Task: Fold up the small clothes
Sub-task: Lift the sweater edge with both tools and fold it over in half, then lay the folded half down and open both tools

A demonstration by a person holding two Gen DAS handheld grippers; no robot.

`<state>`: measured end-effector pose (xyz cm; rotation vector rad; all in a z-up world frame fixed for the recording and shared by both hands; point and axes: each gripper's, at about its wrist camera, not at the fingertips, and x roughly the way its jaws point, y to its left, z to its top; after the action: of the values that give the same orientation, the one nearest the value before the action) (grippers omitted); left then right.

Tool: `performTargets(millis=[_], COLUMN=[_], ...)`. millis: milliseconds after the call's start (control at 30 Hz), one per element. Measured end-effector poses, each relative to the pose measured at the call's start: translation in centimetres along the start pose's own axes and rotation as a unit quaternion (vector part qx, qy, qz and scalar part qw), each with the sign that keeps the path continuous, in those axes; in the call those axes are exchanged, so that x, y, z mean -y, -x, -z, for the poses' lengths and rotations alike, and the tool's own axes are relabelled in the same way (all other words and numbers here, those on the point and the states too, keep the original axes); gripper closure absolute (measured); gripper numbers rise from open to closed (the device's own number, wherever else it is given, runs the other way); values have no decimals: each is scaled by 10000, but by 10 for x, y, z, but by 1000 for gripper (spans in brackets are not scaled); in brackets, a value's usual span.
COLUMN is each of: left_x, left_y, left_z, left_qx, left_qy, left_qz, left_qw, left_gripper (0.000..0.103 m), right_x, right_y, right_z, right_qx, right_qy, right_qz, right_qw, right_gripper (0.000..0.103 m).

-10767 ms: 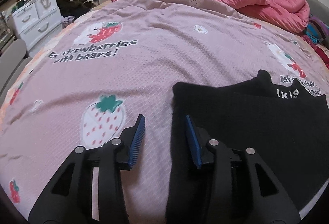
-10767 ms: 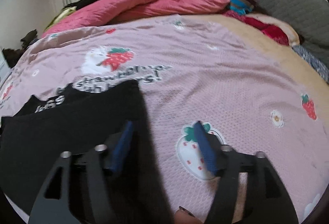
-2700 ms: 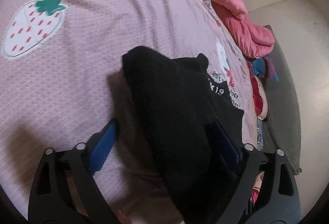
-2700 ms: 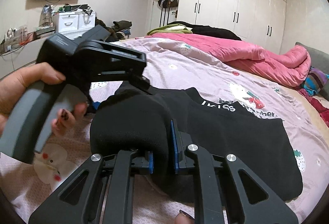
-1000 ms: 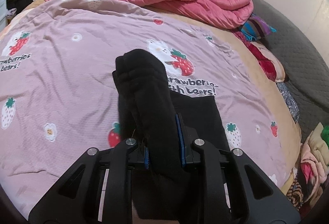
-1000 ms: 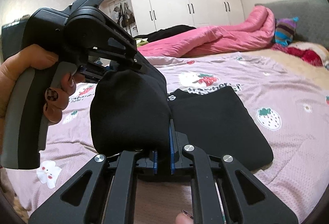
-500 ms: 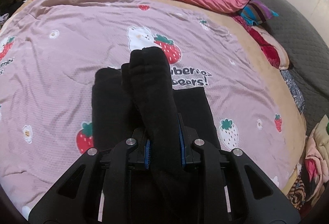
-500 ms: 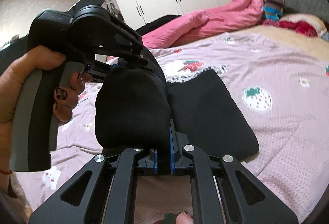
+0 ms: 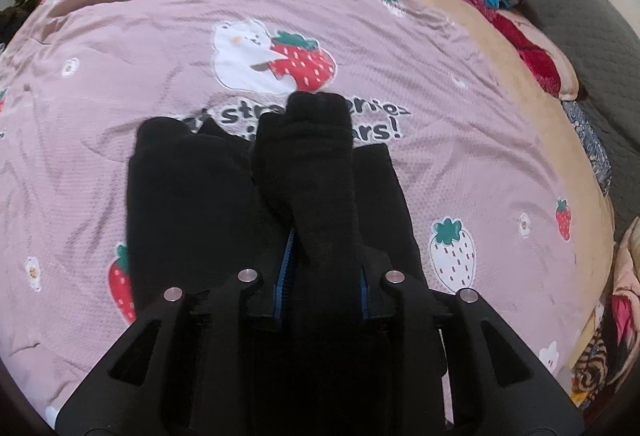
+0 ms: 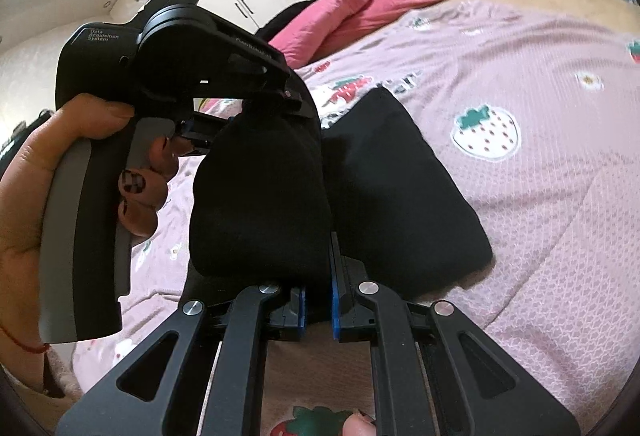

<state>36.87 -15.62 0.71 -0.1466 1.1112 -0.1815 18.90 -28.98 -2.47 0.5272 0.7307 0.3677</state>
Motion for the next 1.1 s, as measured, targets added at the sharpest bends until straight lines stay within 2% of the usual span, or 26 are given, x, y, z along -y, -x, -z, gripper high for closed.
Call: performTargets(millis=[233, 267, 333, 367, 500, 600, 633, 667, 767, 800, 867, 967, 1000, 1067, 1100], left_x=[10, 11, 11, 11, 2, -11, -17, -24, -45, -51, -62, -72, -73, -73, -73], left_y=[-33, -35, -36, -36, -24, -3, 4, 12, 31, 33, 39, 39, 38, 37, 38], left_z=[-7, -7, -8, -9, -8, -1, 3, 9, 33, 38, 57, 75, 81, 88, 91], left_qx=[-391, -420, -441, -452, -281, 30, 140, 251, 557, 612, 693, 632, 615, 638, 686], left_qy=[223, 264, 417, 456, 631, 585, 544, 516, 355, 319, 183, 82, 63, 13, 5], left_qz=[226, 312, 624, 755, 1057, 881, 786, 683, 351, 245, 14, -60, -35, -42, -29], left_qw=[9987, 9983, 9962, 9951, 9920, 9944, 9953, 9960, 9972, 9973, 9974, 9980, 9981, 9980, 9976], left_gripper=[74, 68, 51, 50, 48, 45, 45, 45, 45, 45, 45, 44, 44, 43, 43], right_x=[37, 42, 49, 53, 52, 50, 51, 50, 48, 45, 40, 34, 30, 30, 25], right_y=[-7, -8, -8, -8, -6, -2, -1, 1, 5, 5, 3, -8, -11, -12, -10], right_z=[0, 1, 3, 3, 1, -4, -6, -8, -20, -26, -35, -42, -45, -50, -52], right_qx=[-379, -435, -529, -572, -722, -799, -786, -762, -666, -618, -586, -616, -601, -444, -347], right_qy=[-1110, -1274, -1541, -1652, -1572, -1509, -1506, -1504, -1440, -1355, -1187, -953, -802, -385, -195], right_qz=[-425, -506, -656, -730, -857, -938, -968, -1006, -997, -912, -740, -499, -398, -138, -83], right_qw=[9922, 9896, 9845, 9819, 9812, 9808, 9807, 9805, 9823, 9846, 9884, 9923, 9942, 9982, 9992], right_gripper=[91, 91, 91, 91, 87, 74, 67, 56, 40, 35, 32, 32, 45, 84, 85])
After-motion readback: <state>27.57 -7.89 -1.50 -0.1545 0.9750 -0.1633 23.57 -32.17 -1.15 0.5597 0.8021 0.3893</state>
